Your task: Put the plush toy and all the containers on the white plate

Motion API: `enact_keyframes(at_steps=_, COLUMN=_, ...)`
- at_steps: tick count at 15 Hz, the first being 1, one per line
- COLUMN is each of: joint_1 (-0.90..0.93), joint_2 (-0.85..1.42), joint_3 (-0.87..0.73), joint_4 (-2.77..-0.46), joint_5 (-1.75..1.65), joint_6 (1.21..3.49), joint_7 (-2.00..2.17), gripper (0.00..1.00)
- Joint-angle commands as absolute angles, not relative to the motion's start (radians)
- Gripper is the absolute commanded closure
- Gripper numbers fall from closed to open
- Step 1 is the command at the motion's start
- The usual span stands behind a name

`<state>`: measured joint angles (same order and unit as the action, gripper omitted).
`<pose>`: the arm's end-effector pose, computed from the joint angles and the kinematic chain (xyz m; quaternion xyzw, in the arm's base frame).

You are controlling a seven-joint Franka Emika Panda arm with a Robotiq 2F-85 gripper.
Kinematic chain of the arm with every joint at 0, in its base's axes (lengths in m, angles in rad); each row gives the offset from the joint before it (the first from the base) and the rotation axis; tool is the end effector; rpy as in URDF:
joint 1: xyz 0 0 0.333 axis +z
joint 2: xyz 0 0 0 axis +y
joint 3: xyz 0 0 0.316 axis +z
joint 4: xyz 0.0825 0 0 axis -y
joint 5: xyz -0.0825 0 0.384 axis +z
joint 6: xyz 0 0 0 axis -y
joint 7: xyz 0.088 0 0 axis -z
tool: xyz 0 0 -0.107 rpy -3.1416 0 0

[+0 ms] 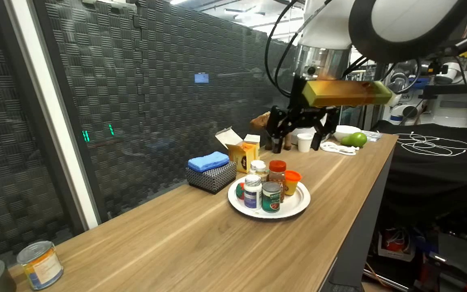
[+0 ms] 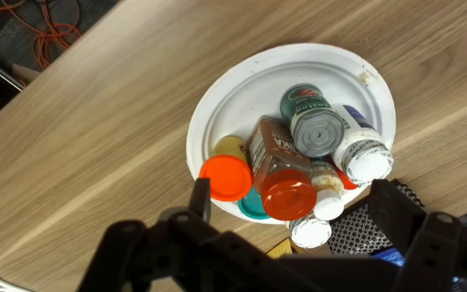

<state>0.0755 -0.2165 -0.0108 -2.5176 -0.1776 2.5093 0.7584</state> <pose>0.4609 0.0312 0.3780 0.9541 -0.2750 0.1183 0.0121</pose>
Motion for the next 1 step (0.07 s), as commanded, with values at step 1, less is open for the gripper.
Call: enact_keyframes(at_steps=1, joint_1=0.037, joint_2=-0.249, joint_3=0.026, joint_4=-2.545, joint_5=-0.114, joint_6=2.502, joint_7=0.669, gripper=0.0)
